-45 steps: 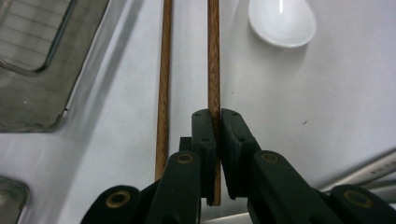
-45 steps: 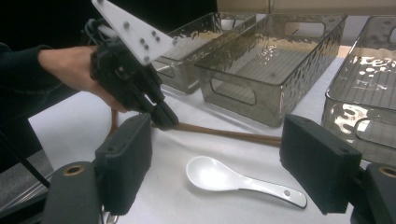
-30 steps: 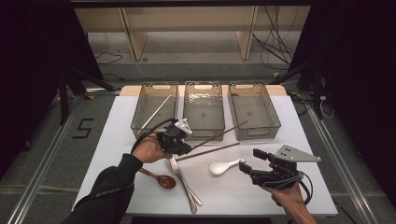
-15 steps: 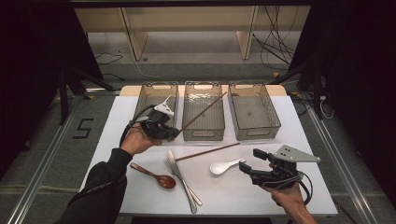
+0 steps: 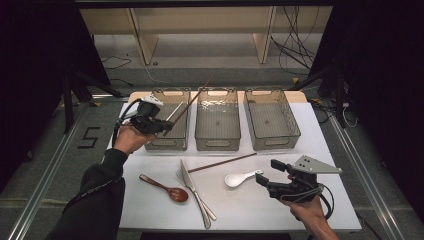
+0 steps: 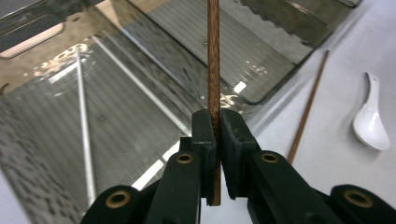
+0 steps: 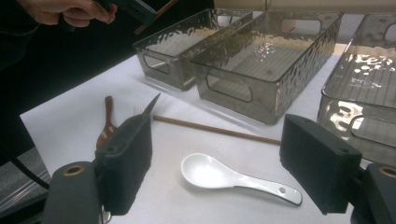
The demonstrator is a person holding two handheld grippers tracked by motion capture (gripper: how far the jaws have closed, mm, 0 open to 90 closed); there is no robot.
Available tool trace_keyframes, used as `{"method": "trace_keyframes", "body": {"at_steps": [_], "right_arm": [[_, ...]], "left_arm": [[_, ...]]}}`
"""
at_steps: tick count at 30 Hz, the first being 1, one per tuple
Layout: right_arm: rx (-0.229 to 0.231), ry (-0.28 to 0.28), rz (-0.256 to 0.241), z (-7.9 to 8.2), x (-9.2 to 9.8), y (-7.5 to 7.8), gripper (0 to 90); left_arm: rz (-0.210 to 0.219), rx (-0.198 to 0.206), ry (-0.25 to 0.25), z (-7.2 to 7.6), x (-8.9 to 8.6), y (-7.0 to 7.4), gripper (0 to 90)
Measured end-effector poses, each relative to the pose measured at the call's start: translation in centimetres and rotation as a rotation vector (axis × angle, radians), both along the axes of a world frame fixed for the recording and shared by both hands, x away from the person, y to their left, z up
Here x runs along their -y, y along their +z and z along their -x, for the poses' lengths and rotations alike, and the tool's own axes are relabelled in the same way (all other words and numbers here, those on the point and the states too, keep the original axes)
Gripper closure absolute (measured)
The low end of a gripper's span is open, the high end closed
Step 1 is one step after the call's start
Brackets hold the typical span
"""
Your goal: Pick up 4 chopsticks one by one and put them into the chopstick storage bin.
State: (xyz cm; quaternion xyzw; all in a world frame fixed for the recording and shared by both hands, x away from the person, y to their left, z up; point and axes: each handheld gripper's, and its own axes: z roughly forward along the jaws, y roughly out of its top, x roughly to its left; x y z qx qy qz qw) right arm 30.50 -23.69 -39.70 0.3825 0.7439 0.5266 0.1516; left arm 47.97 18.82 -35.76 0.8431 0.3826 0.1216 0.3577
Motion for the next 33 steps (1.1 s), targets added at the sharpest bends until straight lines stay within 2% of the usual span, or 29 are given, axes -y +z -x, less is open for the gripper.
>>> {"method": "trace_keyframes", "body": {"at_steps": [5, 14, 18, 22, 33], "right_arm": [[-0.001, 0.001, -0.002, 0.0, 0.0, 0.0, 26.3], [-0.002, 0.002, -0.002, 0.0, 0.0, 0.0, 26.3], [0.002, 0.005, -0.001, 0.0, 0.0, 0.0, 26.3], [0.002, 0.005, -0.001, 0.0, 0.0, 0.0, 26.3], [-0.002, 0.005, -0.006, 0.0, 0.0, 0.0, 26.3]], "left_arm": [[-0.024, -0.006, 0.030, -1.0, -0.8, -0.3, 84.1], [-0.036, -0.019, 0.103, -2.8, -2.1, -1.2, 84.1], [-0.052, -0.029, 0.136, -3.3, -2.5, -1.8, 84.0], [-0.049, -0.052, 0.172, -3.8, -3.0, -2.7, 84.0], [-0.071, -0.080, 0.227, -4.2, -3.8, -4.0, 83.9]]}}
